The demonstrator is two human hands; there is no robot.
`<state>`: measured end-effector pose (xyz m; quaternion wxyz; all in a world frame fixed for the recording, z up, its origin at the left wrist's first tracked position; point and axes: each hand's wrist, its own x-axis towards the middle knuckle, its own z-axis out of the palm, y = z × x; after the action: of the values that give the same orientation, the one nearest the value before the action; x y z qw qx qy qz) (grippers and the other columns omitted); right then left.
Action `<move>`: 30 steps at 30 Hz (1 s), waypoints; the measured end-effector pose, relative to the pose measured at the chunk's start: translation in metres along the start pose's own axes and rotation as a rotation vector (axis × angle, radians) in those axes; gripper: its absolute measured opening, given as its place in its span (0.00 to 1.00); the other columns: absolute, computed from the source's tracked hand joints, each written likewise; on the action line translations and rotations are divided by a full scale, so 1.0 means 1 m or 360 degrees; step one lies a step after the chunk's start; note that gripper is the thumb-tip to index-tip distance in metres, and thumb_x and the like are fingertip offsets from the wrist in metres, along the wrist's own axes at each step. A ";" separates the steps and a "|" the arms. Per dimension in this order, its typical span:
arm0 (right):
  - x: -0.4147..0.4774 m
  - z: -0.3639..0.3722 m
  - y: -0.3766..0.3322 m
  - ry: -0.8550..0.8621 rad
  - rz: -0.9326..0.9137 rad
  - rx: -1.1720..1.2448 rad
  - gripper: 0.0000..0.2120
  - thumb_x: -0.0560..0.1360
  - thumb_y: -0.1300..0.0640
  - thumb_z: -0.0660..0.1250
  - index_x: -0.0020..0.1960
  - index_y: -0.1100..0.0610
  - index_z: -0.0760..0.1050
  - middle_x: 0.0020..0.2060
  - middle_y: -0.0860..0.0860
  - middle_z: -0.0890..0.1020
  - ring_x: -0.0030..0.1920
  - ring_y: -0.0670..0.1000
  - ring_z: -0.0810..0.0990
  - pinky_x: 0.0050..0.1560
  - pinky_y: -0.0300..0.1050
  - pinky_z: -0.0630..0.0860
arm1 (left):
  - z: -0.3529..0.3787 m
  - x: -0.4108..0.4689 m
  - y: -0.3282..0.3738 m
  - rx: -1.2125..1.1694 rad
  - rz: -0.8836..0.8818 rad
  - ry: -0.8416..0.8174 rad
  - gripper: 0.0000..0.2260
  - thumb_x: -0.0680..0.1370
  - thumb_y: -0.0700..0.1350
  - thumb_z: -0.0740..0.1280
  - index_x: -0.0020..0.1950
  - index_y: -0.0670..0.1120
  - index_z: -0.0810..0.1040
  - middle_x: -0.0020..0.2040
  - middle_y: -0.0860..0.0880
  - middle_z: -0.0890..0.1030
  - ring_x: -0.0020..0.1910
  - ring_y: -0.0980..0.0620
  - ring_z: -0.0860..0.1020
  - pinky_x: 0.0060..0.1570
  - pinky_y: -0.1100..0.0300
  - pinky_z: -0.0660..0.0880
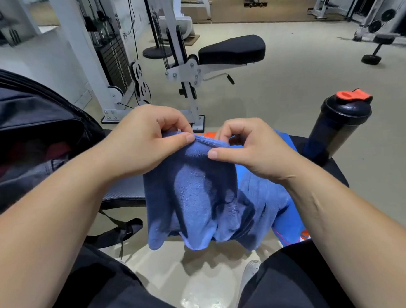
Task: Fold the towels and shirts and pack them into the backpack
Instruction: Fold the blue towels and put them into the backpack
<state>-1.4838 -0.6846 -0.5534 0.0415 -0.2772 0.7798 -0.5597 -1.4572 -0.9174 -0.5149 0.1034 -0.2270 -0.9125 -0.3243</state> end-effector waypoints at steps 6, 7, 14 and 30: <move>-0.013 -0.018 0.011 -0.0012 0.0127 -0.0173 0.19 0.71 0.62 0.78 0.34 0.58 0.67 0.28 0.46 0.68 0.31 0.45 0.64 0.32 0.36 0.62 | 0.009 -0.001 -0.016 0.0106 -0.0104 0.0109 0.05 0.77 0.47 0.72 0.42 0.52 0.81 0.38 0.53 0.82 0.40 0.54 0.77 0.40 0.64 0.71; -0.015 -0.024 0.015 -0.0030 0.0174 -0.0201 0.16 0.71 0.61 0.78 0.35 0.58 0.70 0.28 0.44 0.70 0.31 0.45 0.66 0.32 0.37 0.64 | 0.011 -0.001 -0.020 0.0121 -0.0139 0.0123 0.05 0.77 0.47 0.72 0.42 0.52 0.81 0.38 0.53 0.82 0.40 0.54 0.77 0.40 0.64 0.71; -0.043 -0.068 0.022 -0.0597 0.0671 -0.0788 0.13 0.73 0.52 0.77 0.37 0.55 0.76 0.30 0.49 0.73 0.33 0.46 0.69 0.37 0.46 0.65 | 0.019 -0.007 -0.044 0.0147 -0.0407 -0.0633 0.11 0.79 0.51 0.69 0.38 0.48 0.78 0.29 0.55 0.75 0.28 0.58 0.68 0.33 0.61 0.67; -0.030 -0.086 0.094 0.0380 0.0964 0.0330 0.03 0.82 0.60 0.63 0.51 0.56 0.75 0.38 0.52 0.77 0.38 0.50 0.74 0.42 0.47 0.74 | 0.091 0.030 -0.090 -0.0380 -0.0746 -0.0720 0.20 0.82 0.55 0.64 0.32 0.50 0.72 0.31 0.52 0.68 0.33 0.51 0.65 0.35 0.57 0.61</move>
<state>-1.5270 -0.5768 -0.6132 0.1422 0.0402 0.7651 -0.6267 -1.5303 -0.9109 -0.6237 -0.2061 -0.0879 -0.8952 -0.3852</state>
